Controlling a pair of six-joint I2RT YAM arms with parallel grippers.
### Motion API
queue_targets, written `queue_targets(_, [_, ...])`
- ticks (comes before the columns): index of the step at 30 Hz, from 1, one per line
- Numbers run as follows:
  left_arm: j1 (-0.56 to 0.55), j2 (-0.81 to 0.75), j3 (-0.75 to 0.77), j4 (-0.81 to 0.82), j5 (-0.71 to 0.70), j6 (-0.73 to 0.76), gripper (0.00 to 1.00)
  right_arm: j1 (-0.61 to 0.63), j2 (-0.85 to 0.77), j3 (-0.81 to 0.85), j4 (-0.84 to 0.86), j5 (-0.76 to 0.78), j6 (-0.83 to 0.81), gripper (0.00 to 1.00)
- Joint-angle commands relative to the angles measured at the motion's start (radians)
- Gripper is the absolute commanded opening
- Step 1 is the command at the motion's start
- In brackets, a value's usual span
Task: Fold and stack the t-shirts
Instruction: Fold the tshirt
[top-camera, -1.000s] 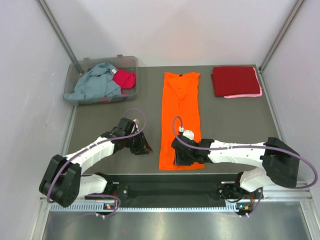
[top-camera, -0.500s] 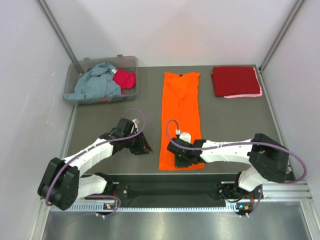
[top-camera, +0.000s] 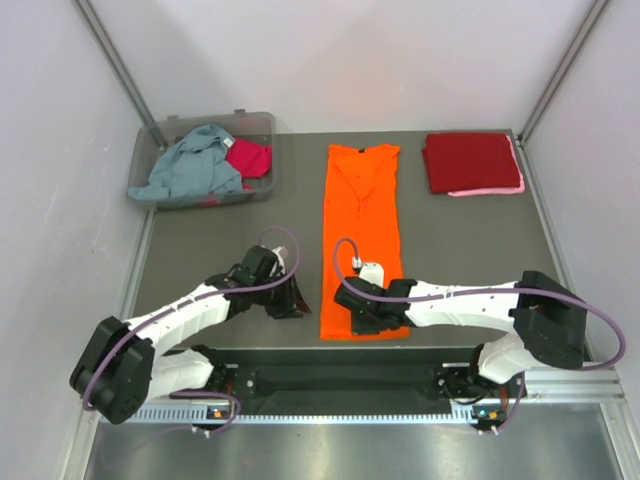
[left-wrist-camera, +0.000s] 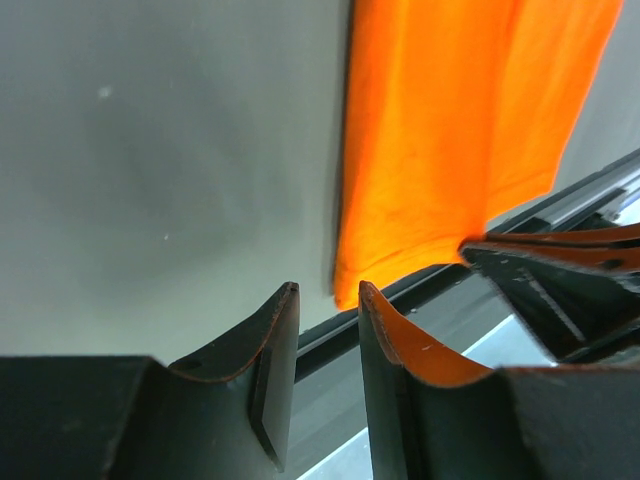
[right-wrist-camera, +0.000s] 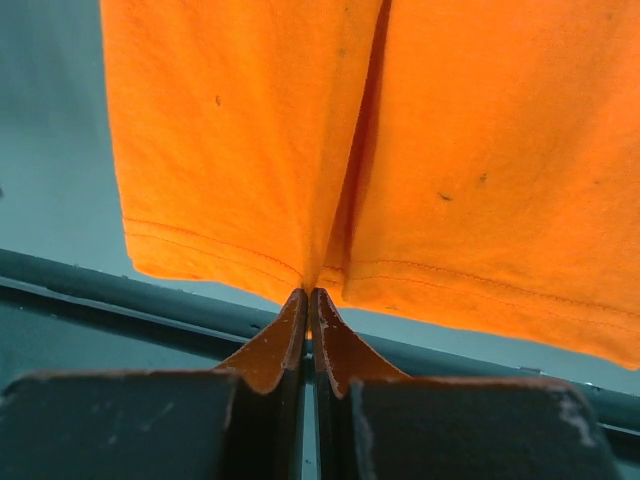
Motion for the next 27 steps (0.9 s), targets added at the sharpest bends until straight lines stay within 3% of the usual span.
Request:
queue_targets(1, [-0.038,0.014,-0.012,0.07,-0.023,-0.034,0.36,0.016,-0.027,-0.008,-0.015,0.029,0.008,0.0])
queue_targets(8, [-0.121,0.052,-0.001,0.096,-0.063,-0.066,0.34,0.016,-0.004,-0.045,0.039,0.018,0.01,0.0])
queue_targets(15, [-0.175,0.029,-0.026,0.242,-0.068,-0.165,0.27,0.021,-0.023,-0.077,0.054,0.036,0.019,0.0])
queue_targets(22, [-0.235,0.106,-0.034,0.386,-0.089,-0.208,0.22,0.029,-0.05,-0.071,0.061,0.049,0.013,0.11])
queue_targets(27, [-0.322,0.184,-0.038,0.374,-0.143,-0.228,0.2,0.033,-0.102,-0.058,0.013,0.052,0.017,0.19])
